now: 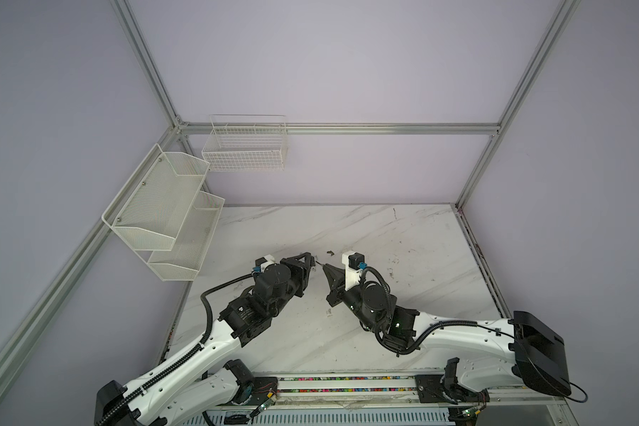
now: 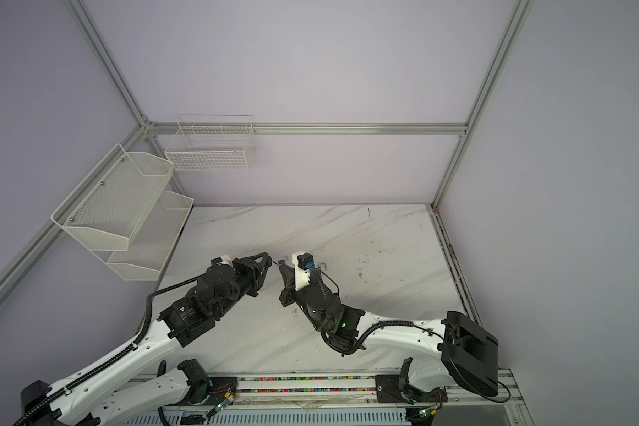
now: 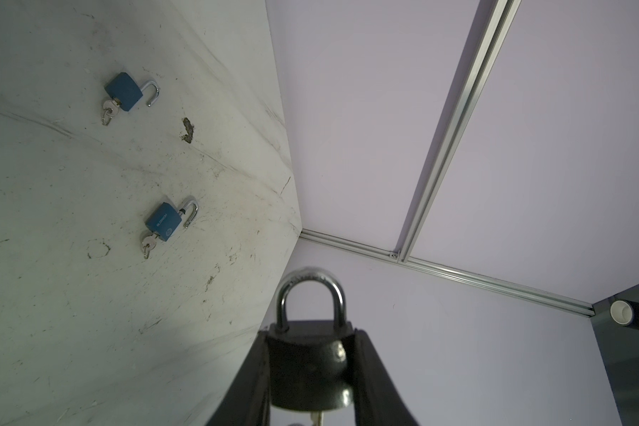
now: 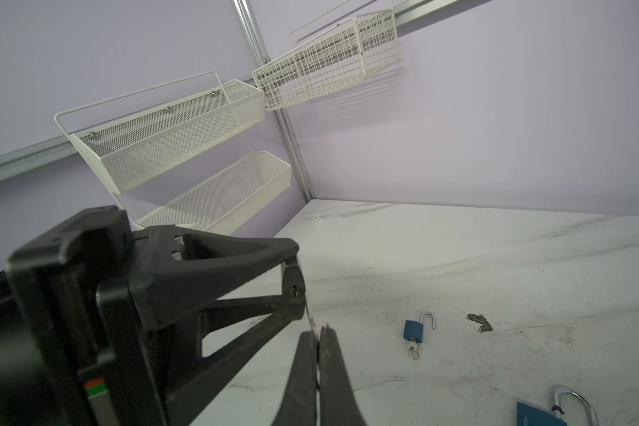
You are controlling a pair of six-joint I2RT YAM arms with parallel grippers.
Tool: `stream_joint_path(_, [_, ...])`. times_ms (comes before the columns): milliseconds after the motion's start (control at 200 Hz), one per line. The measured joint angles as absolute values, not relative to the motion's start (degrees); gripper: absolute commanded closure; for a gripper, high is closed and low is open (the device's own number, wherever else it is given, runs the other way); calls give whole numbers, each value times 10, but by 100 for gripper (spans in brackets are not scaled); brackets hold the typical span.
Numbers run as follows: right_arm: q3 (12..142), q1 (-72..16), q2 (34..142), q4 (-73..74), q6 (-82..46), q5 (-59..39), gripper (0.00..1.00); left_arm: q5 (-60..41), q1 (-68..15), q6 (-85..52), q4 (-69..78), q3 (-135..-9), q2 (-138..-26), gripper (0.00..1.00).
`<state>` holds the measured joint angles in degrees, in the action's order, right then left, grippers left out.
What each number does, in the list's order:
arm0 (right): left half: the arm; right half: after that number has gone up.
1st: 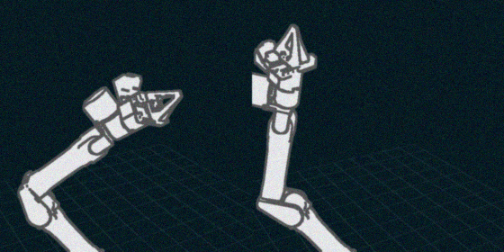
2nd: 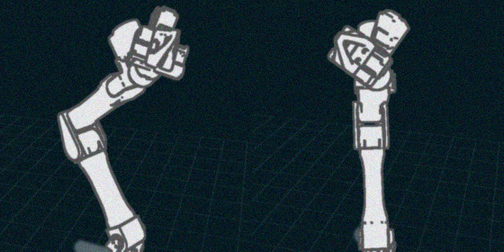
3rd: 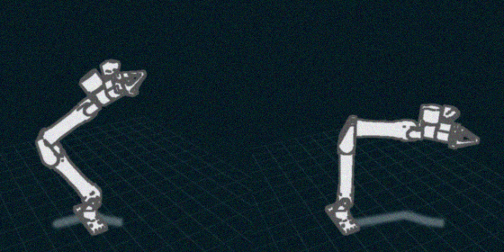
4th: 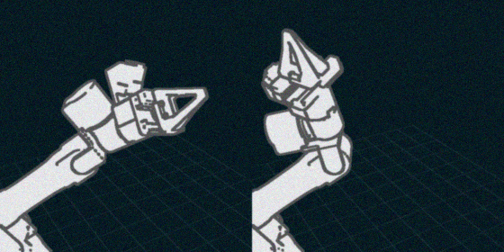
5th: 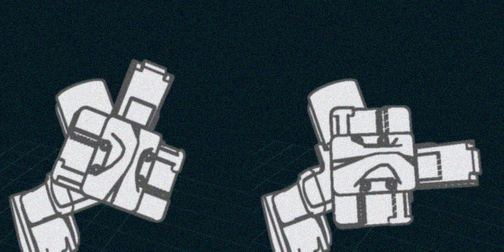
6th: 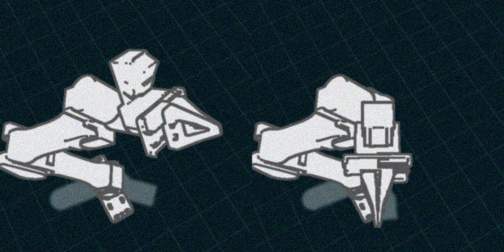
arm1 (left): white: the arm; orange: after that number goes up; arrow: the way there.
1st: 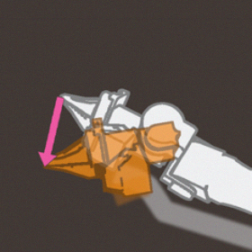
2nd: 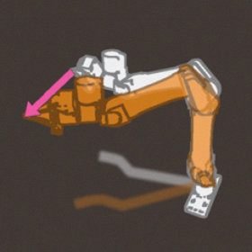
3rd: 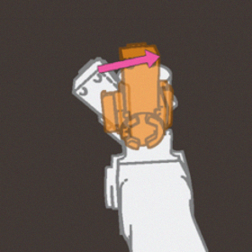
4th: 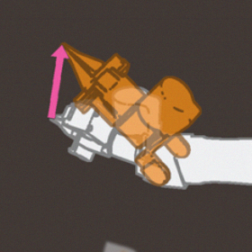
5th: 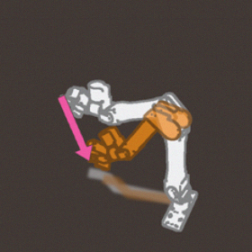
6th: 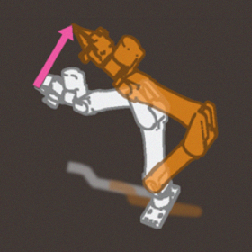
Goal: Unlock with the key
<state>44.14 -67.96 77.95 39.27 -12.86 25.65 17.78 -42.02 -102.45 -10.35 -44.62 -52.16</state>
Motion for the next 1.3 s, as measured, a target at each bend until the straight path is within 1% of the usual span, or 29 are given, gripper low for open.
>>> stream_joint_path(315, [446, -682, 803, 402, -122, 256, 100, 178, -418, -1025, -106, -446, -522, 96])
stream_joint_path(875, [446, -682, 804, 410, -119, 247, 100, 173, -417, -1025, -104, -446, -528, 97])
stream_joint_path(1300, [449, -682, 814, 414, -114, 262, 100, 170, -416, -1024, -105, -446, -528, 97])
